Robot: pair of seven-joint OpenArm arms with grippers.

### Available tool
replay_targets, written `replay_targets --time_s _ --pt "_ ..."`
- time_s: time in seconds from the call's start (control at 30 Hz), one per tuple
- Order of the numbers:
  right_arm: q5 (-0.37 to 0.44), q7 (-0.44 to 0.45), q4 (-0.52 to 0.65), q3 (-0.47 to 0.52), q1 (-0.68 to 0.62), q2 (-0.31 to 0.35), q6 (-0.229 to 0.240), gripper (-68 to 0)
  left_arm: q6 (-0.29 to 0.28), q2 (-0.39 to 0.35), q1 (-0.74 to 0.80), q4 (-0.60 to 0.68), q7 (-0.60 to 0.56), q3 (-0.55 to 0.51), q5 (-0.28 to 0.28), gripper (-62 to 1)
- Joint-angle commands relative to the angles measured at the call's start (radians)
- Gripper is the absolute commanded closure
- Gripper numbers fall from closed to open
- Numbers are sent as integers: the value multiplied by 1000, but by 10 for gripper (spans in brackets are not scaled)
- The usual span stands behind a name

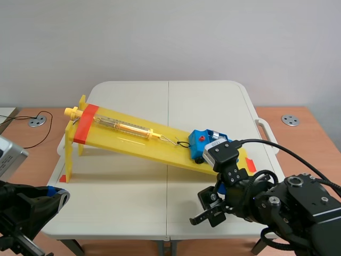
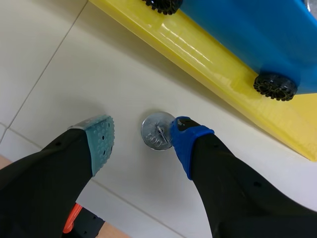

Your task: Place the four metal weights on the blue cart on the ramp.

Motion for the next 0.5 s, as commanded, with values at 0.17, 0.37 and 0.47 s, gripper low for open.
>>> replay_targets --time_s 0.17,0.37,0.47 --pt "14 148 -4 -17 90 -3 -29 -256 -23 10 -19 62 -97 -15 -44 -36" --pt "14 145 -41 -23 112 -3 -30 -188 -23 10 -19 62 -96 -15 -44 -36" --pt "14 132 -48 -23 113 -3 -30 -145 -23 10 -19 62 -96 -15 -44 -36"
